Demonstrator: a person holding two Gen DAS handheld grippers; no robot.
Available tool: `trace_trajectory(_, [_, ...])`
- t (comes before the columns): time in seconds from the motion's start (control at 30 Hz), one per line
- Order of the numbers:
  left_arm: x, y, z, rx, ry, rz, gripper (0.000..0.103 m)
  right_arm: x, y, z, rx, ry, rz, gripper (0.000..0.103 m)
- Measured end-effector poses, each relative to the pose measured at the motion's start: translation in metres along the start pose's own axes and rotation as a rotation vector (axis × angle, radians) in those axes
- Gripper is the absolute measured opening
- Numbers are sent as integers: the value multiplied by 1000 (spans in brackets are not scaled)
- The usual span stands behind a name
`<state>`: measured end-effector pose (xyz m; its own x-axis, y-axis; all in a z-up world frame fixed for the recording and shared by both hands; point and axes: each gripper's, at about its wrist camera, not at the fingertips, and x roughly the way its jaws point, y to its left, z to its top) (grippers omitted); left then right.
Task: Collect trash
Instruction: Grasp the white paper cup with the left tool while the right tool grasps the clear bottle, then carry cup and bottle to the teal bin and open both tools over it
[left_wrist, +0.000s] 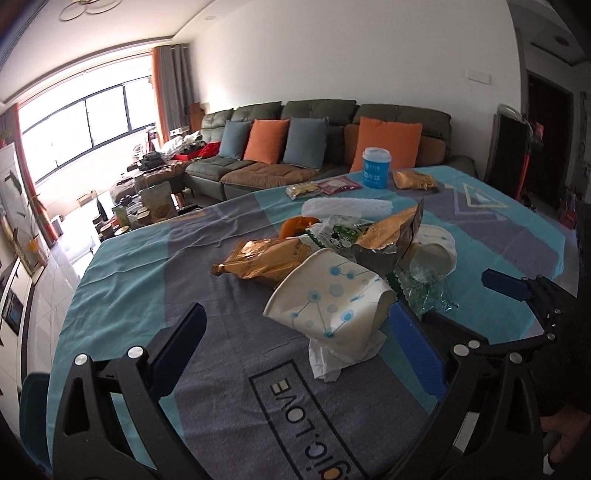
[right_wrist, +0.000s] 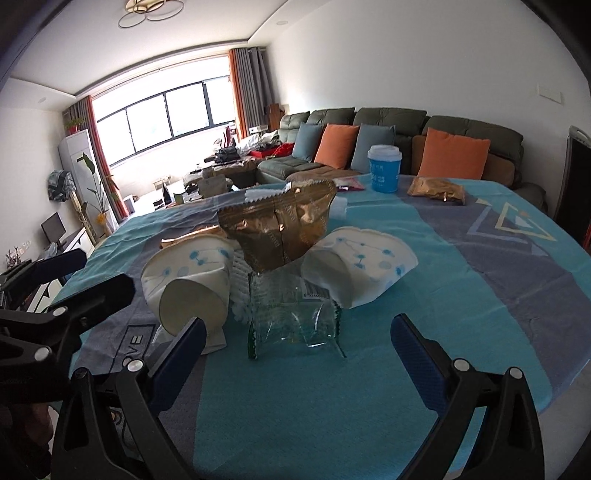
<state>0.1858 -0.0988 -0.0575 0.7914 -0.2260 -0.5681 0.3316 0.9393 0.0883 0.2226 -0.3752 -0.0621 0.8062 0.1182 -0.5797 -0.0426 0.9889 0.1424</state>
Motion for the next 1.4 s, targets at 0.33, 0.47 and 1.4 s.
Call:
trace_trajectory(0.33, [51, 10, 7, 59, 96, -122, 98, 24, 7, -3, 6, 73, 26, 76])
trace_trajectory(0.47, [64, 11, 10, 93, 132, -202, 98, 28, 7, -4, 10, 84, 30, 67])
trace_trajectory(1.4, [-10, 54, -8, -94, 23, -237, 77, -19, 23, 2, -34, -16, 63, 32])
